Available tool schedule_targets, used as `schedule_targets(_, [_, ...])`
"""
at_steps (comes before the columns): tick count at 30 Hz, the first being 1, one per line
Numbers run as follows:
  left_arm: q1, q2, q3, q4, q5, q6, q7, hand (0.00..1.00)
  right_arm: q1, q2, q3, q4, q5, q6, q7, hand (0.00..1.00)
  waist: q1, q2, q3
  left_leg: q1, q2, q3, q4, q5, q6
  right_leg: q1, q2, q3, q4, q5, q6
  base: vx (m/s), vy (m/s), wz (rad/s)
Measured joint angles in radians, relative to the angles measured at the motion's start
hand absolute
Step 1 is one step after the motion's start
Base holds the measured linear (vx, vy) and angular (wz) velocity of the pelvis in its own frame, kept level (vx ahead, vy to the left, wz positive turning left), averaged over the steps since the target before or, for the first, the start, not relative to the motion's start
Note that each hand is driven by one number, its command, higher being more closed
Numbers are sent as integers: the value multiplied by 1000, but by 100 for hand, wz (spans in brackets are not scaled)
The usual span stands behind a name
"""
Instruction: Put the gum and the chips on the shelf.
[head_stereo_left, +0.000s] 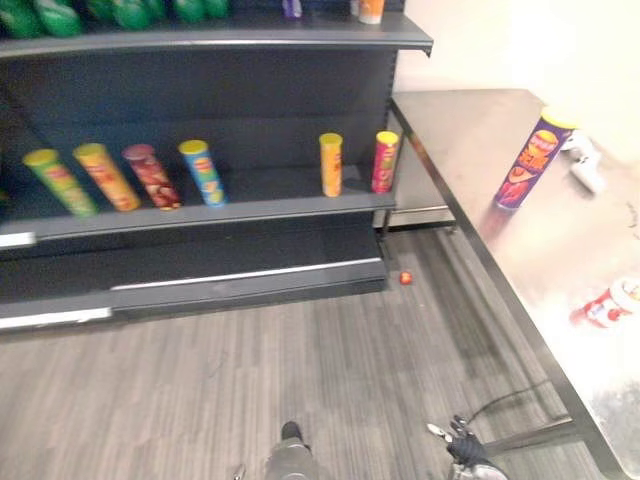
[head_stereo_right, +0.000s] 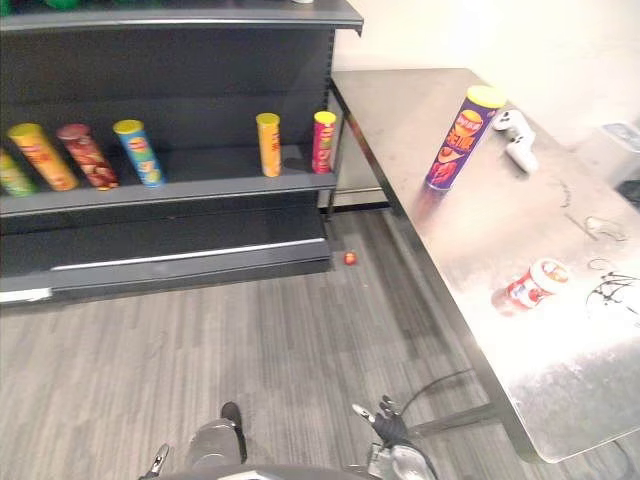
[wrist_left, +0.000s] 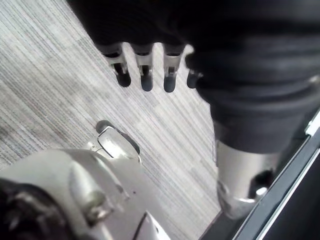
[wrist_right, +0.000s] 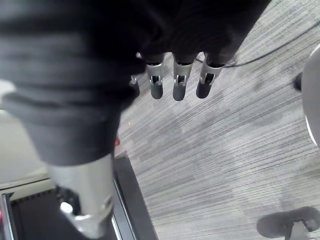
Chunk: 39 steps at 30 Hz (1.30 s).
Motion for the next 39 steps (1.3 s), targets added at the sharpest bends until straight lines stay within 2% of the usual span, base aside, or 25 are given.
schedule_targets(1, [-4,14,-23,7,9,7,-1,0,0,2,-12,20,-8,0,-3,0,-8,-5,-12,17,-14,18,20,-18,26,0,-20,27,16,37,1,294,272,-14])
schedule_targets(3, [-3,23,-53,12,15,10,0,0,7,4,-45,24,-20,-1,-8,0,-9,-10,-18,62,-50,20,14,-36,48,-22,-54,51,91,96,-2,330,279,-32])
schedule_targets(5, [-12,30,-78,28,44,22,-3,0,14,-8,-81,24,-18,-11,-29,0,-12,7,-15,146,-86,37,-51,-55,63,-108,-100,41,285,173,-58,287,247,-36])
schedule_targets(6, [-12,35,-102,29,58,26,-6,0,19,-14,-103,16,-12,-17,-39,0,-16,14,-8,219,-112,66,-112,-66,76,-168,-149,24,420,258,-89,276,241,-42])
schedule_targets(7, [-9,34,-116,26,65,28,-9,0,17,-20,-117,14,-13,-24,-39,0,-21,33,-1,282,-126,103,-152,-75,90,-213,-188,3,530,290,-90,220,189,-53])
schedule_targets(8, [-2,33,-120,25,76,28,-12,0,17,-23,-117,8,-14,-31,-38,0,-22,38,-1,309,-130,120,-170,-79,96,-241,-196,-18,590,260,-93,166,161,-60])
schedule_targets(9, [-2,34,-130,25,78,28,-15,0,17,-28,-104,1,-16,-40,-35,0,-25,42,-2,341,-134,146,-201,-79,96,-281,-199,-67,648,197,-95,118,87,-69])
schedule_targets(10, [3,38,-141,25,78,27,-17,0,17,-30,-81,-15,-16,-46,-36,0,-36,44,-3,377,-134,179,-236,-77,93,-318,-176,-152,662,139,-95,174,106,-87])
schedule_targets(12, [11,37,-143,25,76,29,-17,0,17,-32,-74,-20,-18,-59,-37,0,-39,49,-3,412,-129,230,-269,-72,85,-344,-148,-268,600,97,-100,163,39,-84])
schedule_targets(14, [-3,25,-150,25,77,34,-17,0,8,-48,-69,-22,-19,-66,-38,0,-40,81,6,424,-82,273,-286,-65,76,-321,-87,-335,439,8,-58,180,-41,-98])
schedule_targets(15, [-3,26,-152,26,77,39,-18,0,2,-50,-62,-22,-21,-66,-38,0,-39,83,14,423,-68,271,-287,-62,71,-320,-59,-347,375,11,-55,113,-101,-111])
schedule_targets(16, [-10,42,-152,25,78,40,-19,0,-3,-40,-43,-22,-22,-72,-42,0,-36,59,20,423,-67,272,-292,-50,53,-316,-17,-354,226,59,-40,94,-213,-104])
schedule_targets(17, [-24,57,-152,31,80,44,-19,0,-1,-31,-35,-19,-24,-79,-44,0,-39,36,27,439,-75,269,-315,-49,35,-302,0,-363,153,76,-57,102,-242,-94])
schedule_targets(18, [-32,53,-154,32,82,45,-20,0,-1,-32,-37,-18,-19,-80,-44,0,-40,54,34,446,-65,268,-332,-45,26,-299,22,-367,147,88,-69,92,-241,-66])
schedule_targets(20, [-55,26,-153,28,84,27,-23,0,-7,-52,-40,-22,-15,-94,-50,0,-64,78,43,468,-46,270,-375,-26,-2,-300,59,-371,123,81,-82,69,-137,-29])
schedule_targets(24, [-68,-10,-150,-5,87,15,-25,0,-4,-59,-41,-21,-15,-94,-67,0,-62,94,37,472,-33,269,-391,-14,-18,-292,77,-382,102,76,-88,2,-70,4])
schedule_targets(27, [-72,-10,-130,-6,93,20,-24,0,1,-45,-71,-21,-14,-87,-74,0,-61,80,36,468,-25,275,-362,-15,-30,-278,76,-394,86,55,-87,-58,-17,10])
schedule_targets(29, [-71,-4,-98,-9,92,20,-26,0,3,-25,-75,-20,-14,-86,-77,0,-60,53,37,424,-1,292,-222,-34,-57,-265,64,-393,75,53,-88,-45,-47,-18])
schedule_targets(30, [-69,-2,-73,-17,92,19,-28,0,10,-17,-73,-23,-14,-83,-77,0,-60,38,29,356,37,291,-55,-36,-57,-257,63,-393,50,53,-88,-35,-116,-51])
schedule_targets(32, [-62,-29,-46,-37,71,17,-33,0,25,-36,-55,-58,5,-77,-80,0,-60,83,35,223,162,237,282,-11,-27,-218,115,-379,-15,54,-90,4,-68,-75])
schedule_targets(33, [-61,-34,-41,-39,63,14,-33,0,26,-39,-47,-60,7,-75,-83,0,-57,84,38,187,182,215,346,-7,-25,-211,124,-359,-22,57,-94,96,88,-96])
schedule_targets(34, [-65,-28,-49,-32,40,15,-33,0,27,-54,-41,-56,11,-66,-89,0,-55,89,40,173,165,173,359,-61,-16,-197,126,-305,-30,60,-99,116,118,-88])
schedule_targets(36, [-64,-24,-70,-19,32,17,-33,0,27,-63,-41,-51,13,-57,-91,0,-56,87,40,175,122,168,287,-109,-6,-189,117,-249,-40,60,-100,104,103,-88])
schedule_targets(38, [-65,-20,-87,-15,16,16,-34,0,23,-70,-40,-41,14,-47,-92,0,-53,86,40,175,60,116,137,-122,11,-190,106,-175,-52,60,-99,71,142,-96])
schedule_targets(39, [-64,-20,-88,-13,5,17,-34,0,17,-73,-39,-33,16,-37,-93,0,-50,85,40,178,19,46,14,-117,18,-203,99,-116,-53,60,-98,70,215,-128])
